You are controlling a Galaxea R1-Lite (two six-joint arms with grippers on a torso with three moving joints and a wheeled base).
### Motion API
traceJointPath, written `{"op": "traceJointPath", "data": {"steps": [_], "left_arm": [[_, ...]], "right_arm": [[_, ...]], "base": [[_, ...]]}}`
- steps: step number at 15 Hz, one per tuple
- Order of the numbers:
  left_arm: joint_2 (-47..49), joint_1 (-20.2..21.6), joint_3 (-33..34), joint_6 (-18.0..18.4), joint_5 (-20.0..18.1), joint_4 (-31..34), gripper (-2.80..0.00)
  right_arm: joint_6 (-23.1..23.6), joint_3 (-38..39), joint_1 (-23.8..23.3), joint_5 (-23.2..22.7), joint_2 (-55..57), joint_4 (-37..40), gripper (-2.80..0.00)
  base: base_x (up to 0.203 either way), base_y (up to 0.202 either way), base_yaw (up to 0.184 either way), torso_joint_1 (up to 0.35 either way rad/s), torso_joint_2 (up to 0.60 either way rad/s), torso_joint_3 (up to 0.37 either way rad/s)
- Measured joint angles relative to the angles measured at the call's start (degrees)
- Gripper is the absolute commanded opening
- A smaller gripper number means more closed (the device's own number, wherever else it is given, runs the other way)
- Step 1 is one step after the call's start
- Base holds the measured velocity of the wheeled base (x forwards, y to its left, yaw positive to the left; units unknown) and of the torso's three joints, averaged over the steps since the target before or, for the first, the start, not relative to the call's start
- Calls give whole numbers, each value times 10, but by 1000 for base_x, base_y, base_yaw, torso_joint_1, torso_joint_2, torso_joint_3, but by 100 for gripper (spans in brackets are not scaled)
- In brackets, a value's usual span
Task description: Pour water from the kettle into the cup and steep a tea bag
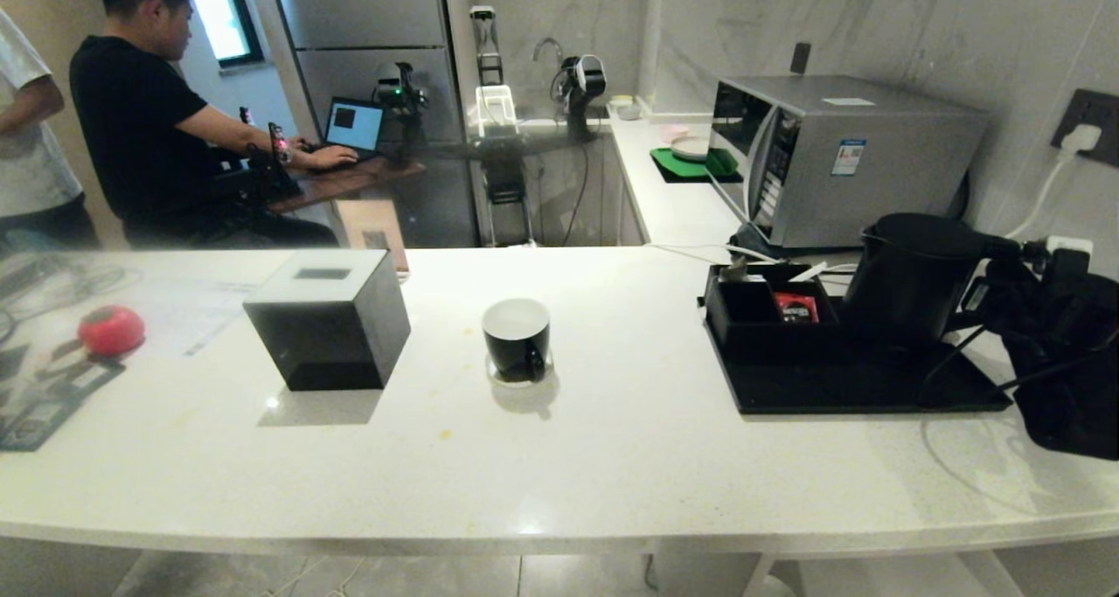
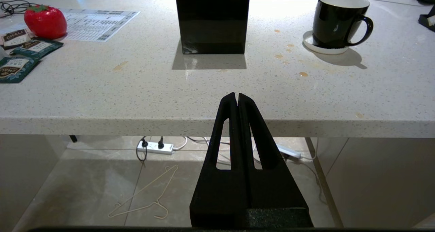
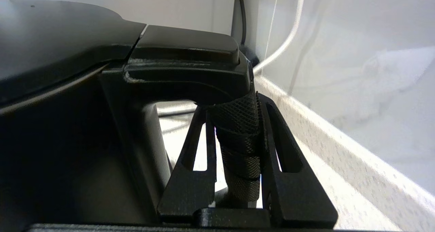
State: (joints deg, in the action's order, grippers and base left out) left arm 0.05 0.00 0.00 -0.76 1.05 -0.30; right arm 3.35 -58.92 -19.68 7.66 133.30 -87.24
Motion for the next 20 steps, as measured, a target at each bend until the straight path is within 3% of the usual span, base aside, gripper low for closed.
{"op": "traceJointPath", "data": {"steps": [5, 9, 20], "left_arm": [[0, 0, 0, 0, 0, 0, -280], [0, 0, 0, 0, 0, 0, -280], [0, 0, 0, 0, 0, 0, -280]], "right_arm": [[-3, 64, 1, -1, -33, -1, -280], [-35, 107, 1, -2, -81, 34, -280], [-86, 118, 15, -4, -138, 82, -280]], "base": [[0, 0, 0, 0, 0, 0], [0, 0, 0, 0, 0, 0], [0, 0, 0, 0, 0, 0]]}}
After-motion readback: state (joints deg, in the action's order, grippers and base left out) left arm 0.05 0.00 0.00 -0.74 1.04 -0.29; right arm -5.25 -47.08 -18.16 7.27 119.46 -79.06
